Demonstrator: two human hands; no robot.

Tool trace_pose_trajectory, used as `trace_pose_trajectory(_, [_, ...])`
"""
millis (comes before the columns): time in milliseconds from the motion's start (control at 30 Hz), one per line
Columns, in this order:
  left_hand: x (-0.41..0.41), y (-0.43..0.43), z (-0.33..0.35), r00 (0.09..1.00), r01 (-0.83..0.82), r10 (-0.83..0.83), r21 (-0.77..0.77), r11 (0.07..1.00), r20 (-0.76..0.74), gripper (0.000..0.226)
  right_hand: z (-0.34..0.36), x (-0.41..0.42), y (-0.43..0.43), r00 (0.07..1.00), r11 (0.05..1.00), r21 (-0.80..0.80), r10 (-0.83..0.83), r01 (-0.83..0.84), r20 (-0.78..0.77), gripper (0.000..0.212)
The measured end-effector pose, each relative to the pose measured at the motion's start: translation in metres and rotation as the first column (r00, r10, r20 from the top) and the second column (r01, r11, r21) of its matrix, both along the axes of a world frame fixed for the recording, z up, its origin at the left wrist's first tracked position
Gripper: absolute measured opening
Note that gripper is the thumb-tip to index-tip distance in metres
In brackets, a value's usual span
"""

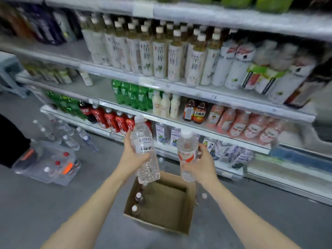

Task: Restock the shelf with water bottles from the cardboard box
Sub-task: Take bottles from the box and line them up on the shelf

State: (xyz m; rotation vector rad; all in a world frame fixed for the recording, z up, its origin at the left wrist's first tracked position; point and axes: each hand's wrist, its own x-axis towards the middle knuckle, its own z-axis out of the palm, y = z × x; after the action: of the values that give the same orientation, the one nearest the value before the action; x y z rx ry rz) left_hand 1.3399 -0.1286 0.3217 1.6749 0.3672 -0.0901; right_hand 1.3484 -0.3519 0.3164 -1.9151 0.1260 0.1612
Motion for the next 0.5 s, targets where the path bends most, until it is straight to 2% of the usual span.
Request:
trace_pose_trajectory(67, [0.004, 0.001, 0.049, 0.999, -0.037, 0.039, -0.066, 0.997, 0.02, 0.103, 0.052, 0.004, -0.004, 0.999, 1.0, -0.018, 0.005, -0.004, 0.051, 0.059])
trace_pose_trajectory(167, [0.008, -0.001, 0.109, 0.997, -0.053, 0.065, -0.284, 0.957, 0.034, 0.095, 0.119, 0.013, -0.01, 0.993, 1.0, 0.003, 0.008, -0.009, 0.114, 0.062])
trace_pose_trajectory(267, [0.012, -0.003, 0.161, 0.992, -0.017, 0.061, -0.375, 0.927, 0.107, 0.114, 0.174, 0.021, -0.012, 0.983, 0.999, 0.036, 0.005, -0.012, 0.182, 0.058])
trace_pose_trajectory(333, [0.014, -0.009, 0.194, 0.988, 0.024, 0.032, -0.361, 0.932, 0.148, 0.122, 0.202, 0.025, -0.011, 0.976, 0.999, 0.044, 0.015, -0.025, 0.218, 0.056])
trace_pose_trajectory(433, [0.021, -0.016, 0.227, 0.972, 0.034, 0.027, -0.257, 0.966, 0.233, 0.11, 0.233, 0.032, -0.006, 0.97, 0.998, 0.03, 0.04, -0.048, 0.238, 0.049])
trace_pose_trajectory(500, [0.027, -0.012, 0.244, 0.953, 0.059, -0.005, -0.169, 0.984, 0.304, 0.112, 0.252, 0.037, 0.0, 0.966, 0.999, 0.022, 0.042, -0.049, 0.255, 0.051])
